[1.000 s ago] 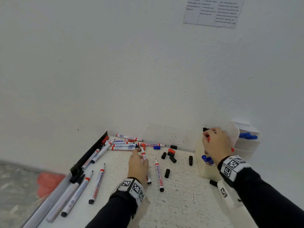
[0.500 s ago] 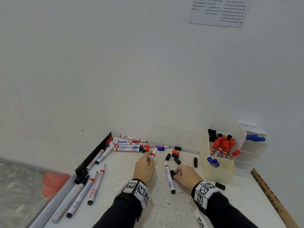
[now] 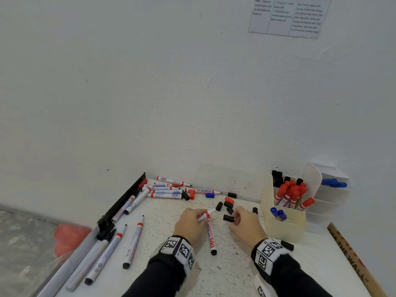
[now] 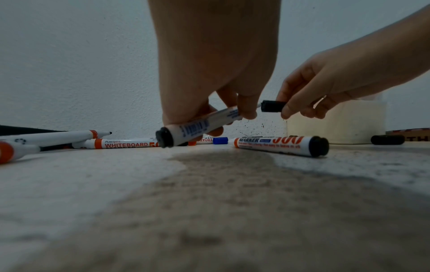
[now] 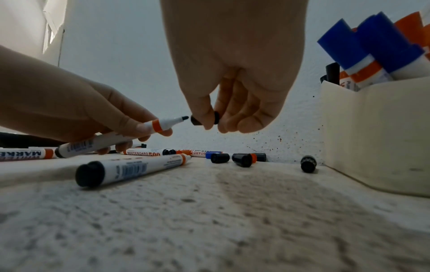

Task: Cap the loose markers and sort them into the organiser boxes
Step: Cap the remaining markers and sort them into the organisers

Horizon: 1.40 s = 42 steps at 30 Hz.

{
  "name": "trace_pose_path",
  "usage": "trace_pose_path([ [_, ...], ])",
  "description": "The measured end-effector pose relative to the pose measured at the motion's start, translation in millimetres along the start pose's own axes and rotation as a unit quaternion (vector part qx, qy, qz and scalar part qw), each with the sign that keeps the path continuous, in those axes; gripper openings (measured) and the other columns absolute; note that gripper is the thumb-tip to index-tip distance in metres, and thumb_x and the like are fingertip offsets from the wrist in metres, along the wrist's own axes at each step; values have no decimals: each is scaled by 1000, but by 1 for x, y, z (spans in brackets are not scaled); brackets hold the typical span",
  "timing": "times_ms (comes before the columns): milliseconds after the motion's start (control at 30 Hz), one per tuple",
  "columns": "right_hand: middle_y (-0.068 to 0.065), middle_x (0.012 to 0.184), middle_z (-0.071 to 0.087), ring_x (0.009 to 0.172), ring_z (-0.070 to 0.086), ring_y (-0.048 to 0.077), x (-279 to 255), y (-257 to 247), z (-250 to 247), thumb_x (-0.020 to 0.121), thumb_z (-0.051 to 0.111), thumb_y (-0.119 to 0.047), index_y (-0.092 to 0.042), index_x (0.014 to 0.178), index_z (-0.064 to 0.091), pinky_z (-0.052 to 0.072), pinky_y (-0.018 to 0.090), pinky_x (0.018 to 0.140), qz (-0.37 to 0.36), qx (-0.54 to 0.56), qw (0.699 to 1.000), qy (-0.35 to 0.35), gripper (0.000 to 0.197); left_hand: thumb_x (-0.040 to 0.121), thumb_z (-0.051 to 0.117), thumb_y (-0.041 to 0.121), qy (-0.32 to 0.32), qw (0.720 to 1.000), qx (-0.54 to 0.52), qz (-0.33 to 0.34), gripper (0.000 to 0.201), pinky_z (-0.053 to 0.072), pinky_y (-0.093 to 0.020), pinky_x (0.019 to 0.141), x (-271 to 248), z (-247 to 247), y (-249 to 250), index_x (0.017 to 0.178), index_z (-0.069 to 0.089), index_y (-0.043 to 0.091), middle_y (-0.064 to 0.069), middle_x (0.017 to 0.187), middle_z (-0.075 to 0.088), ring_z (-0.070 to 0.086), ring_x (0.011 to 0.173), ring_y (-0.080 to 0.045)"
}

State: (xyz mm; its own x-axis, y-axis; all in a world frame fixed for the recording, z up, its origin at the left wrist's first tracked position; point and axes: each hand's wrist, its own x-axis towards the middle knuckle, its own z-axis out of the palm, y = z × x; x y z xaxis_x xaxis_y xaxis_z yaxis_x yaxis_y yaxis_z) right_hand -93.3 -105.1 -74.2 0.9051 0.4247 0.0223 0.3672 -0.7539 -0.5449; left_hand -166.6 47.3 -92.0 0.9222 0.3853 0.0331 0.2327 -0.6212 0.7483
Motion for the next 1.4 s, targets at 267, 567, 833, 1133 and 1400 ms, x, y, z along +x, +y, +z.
trace_pose_path([
  [267, -5, 95, 59, 61, 42, -5, 0, 0, -2, 86, 61, -13, -25, 95, 54, 36, 12, 67, -66, 37, 997, 25, 17, 95, 47, 30, -42, 998, 43, -4, 37, 42, -34, 99, -2, 0, 2, 131, 51, 34, 1, 106, 47, 50, 106, -17],
  [567, -9, 81, 61, 55, 44, 2, -1, 2, -5, 74, 72, -16, -27, 78, 56, 38, 12, 54, -90, 98, 991, -24, 20, 95, 47, 27, -57, 998, -3, 34, 37, 35, -21, 82, -2, 3, 4, 133, 51, 29, 0, 103, 47, 45, 94, -12],
  [833, -8, 80, 53, 65, 48, 1, 0, -4, 3, 85, 59, -10, -27, 97, 53, 38, 9, 58, -89, 94, 991, 35, 22, 93, 53, 21, -18, 999, -25, 34, 38, 38, -19, 86, -4, 0, 7, 131, 52, 22, -2, 117, 56, 49, 98, -9],
  [1133, -5, 90, 62, 81, 62, 4, 1, -3, 5, 85, 62, -7, -24, 91, 58, 49, 14, 71, -83, 199, 976, 15, 19, 93, 53, 21, -35, 997, -59, 46, 24, 41, -19, 81, -4, 2, 4, 114, 64, 21, 4, 105, 64, 54, 91, -7],
  [1400, -3, 55, 36, 52, 34, 9, -2, -26, -3, 98, 36, -37, -17, 60, 43, 27, 23, 52, -39, 149, 988, -12, 44, 89, 59, 27, -69, 985, -109, 116, 9, 39, -11, 59, -9, 0, 8, 95, 59, 20, 8, 77, 54, 50, 68, -2],
])
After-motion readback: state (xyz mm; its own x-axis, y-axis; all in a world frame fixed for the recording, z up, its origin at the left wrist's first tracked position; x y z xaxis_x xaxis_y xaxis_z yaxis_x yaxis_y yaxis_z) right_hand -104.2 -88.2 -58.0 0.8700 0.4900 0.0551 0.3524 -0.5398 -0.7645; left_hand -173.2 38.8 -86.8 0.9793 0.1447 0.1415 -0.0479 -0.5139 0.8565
